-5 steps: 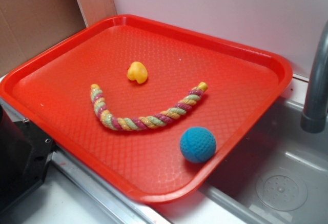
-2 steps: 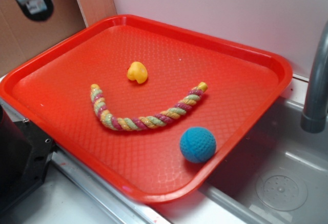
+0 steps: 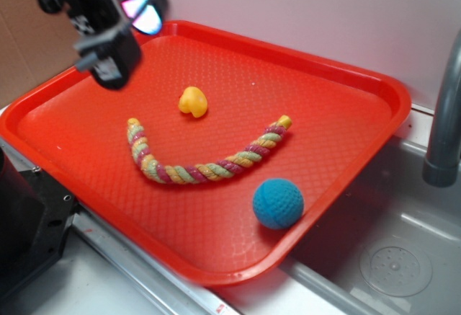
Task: Grab the blue ball.
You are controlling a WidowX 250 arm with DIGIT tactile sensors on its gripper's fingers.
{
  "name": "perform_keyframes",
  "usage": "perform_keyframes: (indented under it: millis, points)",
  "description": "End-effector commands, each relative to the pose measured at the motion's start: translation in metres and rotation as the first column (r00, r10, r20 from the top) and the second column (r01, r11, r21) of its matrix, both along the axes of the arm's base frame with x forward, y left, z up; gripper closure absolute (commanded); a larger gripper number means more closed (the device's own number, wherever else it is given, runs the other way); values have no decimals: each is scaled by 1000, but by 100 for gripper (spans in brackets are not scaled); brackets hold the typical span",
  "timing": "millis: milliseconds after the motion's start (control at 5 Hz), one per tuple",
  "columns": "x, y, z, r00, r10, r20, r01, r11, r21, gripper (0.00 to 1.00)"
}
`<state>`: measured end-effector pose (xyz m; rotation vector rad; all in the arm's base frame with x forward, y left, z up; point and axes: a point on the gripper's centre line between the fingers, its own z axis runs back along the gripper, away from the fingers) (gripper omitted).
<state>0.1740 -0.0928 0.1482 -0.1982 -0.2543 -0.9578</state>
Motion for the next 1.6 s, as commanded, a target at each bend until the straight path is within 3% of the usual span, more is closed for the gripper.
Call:
perform_keyframes:
  millis: [0,200,600,1000,1200,1400]
  points:
    - [10,-40,-33,960,-267,86,271,962,-38,0]
    - [13,-59,-58,926,-367,87,369,929,-1,0]
    - [18,-84,-97,908,-417,47,414,908,54,0]
    - [9,-100,-117,877,-479,25,477,877,56,0]
    - [10,-101,-118,876,-482,33,479,876,56,100]
    - [10,-98,-119,887,-461,30,458,886,66,100]
